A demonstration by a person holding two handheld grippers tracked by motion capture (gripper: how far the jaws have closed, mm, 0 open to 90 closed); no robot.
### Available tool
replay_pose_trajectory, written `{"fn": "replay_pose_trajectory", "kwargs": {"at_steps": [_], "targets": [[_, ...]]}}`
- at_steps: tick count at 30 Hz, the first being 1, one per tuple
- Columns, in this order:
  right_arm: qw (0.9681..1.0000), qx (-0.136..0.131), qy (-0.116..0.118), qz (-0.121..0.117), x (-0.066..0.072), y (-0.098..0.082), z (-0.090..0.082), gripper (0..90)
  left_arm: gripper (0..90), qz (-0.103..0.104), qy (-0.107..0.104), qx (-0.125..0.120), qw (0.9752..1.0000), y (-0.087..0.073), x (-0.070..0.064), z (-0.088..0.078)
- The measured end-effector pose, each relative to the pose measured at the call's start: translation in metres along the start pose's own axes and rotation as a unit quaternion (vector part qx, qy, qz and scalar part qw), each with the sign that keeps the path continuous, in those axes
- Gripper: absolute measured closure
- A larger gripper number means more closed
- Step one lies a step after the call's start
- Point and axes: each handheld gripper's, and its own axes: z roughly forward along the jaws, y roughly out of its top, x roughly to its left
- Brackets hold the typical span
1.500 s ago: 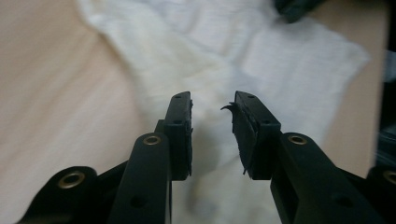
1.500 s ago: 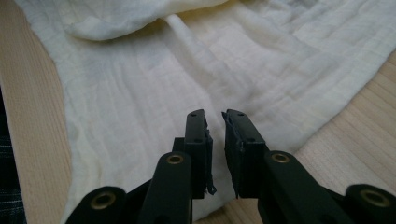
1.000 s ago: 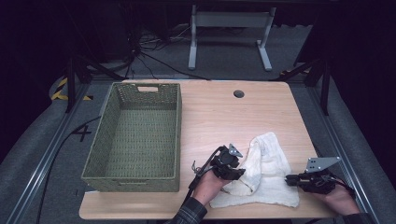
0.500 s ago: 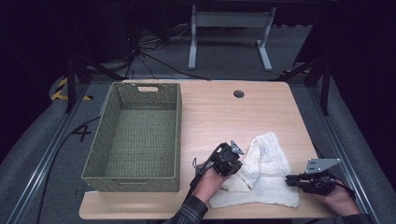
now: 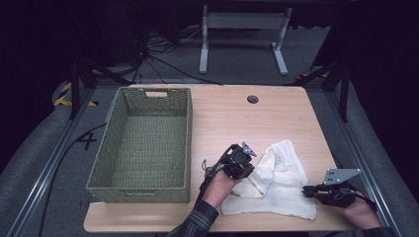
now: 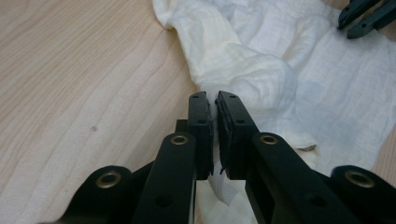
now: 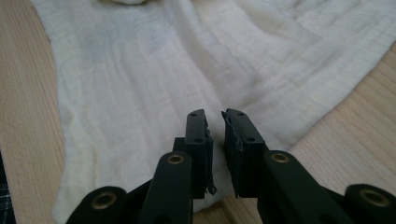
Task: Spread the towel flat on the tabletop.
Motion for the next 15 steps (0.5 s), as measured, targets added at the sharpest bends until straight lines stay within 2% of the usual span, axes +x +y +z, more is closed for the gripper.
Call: {"fn": "replay_pose_trajectory", "kwargs": {"at_steps": [5,7,11,15], "targets": [[1.0000,0.000,0.000,-0.003,0.000,0.000,0.000,79.7,85.8,-0.012,0.012,-0.005,0.9998,0.000,0.009,-0.005],[1.0000,0.000,-0.001,-0.003,0.000,0.000,0.000,79.7,86.1,-0.012,0.032,-0.003,0.9994,0.004,0.013,-0.006],[1.0000,0.001,-0.002,-0.003,0.001,0.000,0.000,79.7,86.1,-0.021,0.055,-0.011,0.9982,0.013,0.024,-0.009],[1.0000,0.004,0.000,-0.005,0.000,0.001,0.000,80.1,86.2,-0.039,0.087,-0.021,0.9952,0.022,0.039,-0.011]]}}
